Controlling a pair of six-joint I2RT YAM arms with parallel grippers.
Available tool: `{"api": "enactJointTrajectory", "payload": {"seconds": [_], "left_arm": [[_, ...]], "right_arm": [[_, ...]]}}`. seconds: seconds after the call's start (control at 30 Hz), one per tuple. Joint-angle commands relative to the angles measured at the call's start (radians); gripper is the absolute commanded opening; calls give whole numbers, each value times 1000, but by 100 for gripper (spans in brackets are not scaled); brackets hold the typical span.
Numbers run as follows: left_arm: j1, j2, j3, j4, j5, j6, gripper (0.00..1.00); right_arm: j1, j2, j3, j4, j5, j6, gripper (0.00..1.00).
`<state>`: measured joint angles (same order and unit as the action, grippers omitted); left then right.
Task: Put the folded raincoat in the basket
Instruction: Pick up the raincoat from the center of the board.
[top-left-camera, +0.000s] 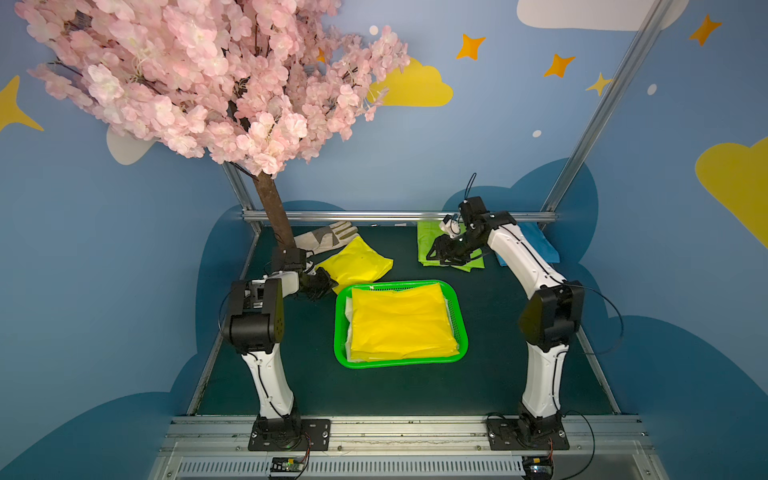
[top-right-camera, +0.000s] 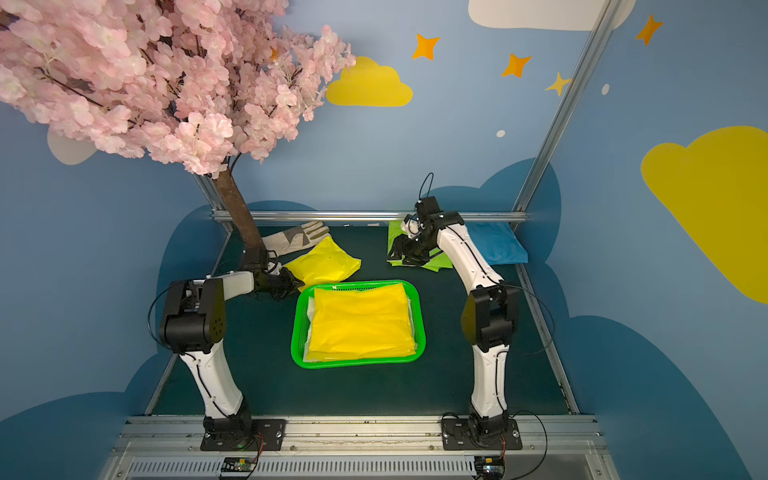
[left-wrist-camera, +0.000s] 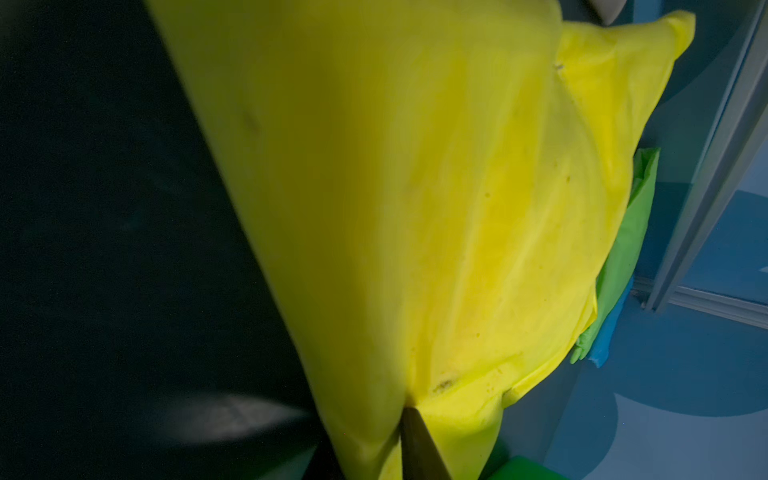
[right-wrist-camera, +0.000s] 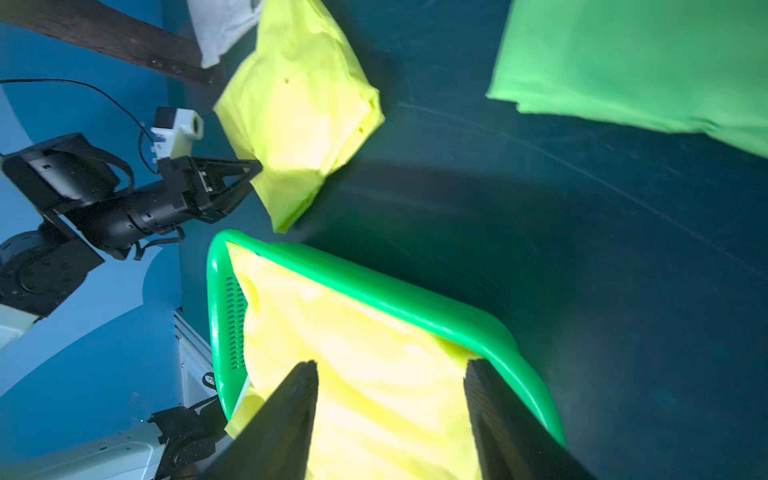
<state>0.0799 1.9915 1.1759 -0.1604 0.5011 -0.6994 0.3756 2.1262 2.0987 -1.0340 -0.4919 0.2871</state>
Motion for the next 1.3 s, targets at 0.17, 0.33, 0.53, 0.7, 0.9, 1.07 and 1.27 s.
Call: {"api": "enactJointTrajectory", "payload": {"seconds": [0.17, 0.33, 0.53, 0.7, 0.9, 1.07, 1.27], "left_arm": [[23, 0, -7, -23, 16, -11, 43], [23, 13, 1, -8, 39, -22, 43], [23, 17, -5, -5, 36, -12, 43], [23, 19, -18, 19, 48, -16, 42], [23, 26, -16, 16, 53, -10, 41], [23, 24, -19, 21, 50, -8, 41], [23, 30, -16, 27, 40, -18, 41]], "right_arm": [[78, 339, 360, 2, -26, 24, 60], [92, 420, 376, 151, 6, 62, 61], [97, 501, 382, 303, -8, 123, 61], [100, 561, 402, 391, -31, 178, 60], [103, 653, 474, 444, -120, 264, 54], [119, 672, 472, 448, -158, 274, 46], [130, 698, 473, 480, -219, 317, 30]]}}
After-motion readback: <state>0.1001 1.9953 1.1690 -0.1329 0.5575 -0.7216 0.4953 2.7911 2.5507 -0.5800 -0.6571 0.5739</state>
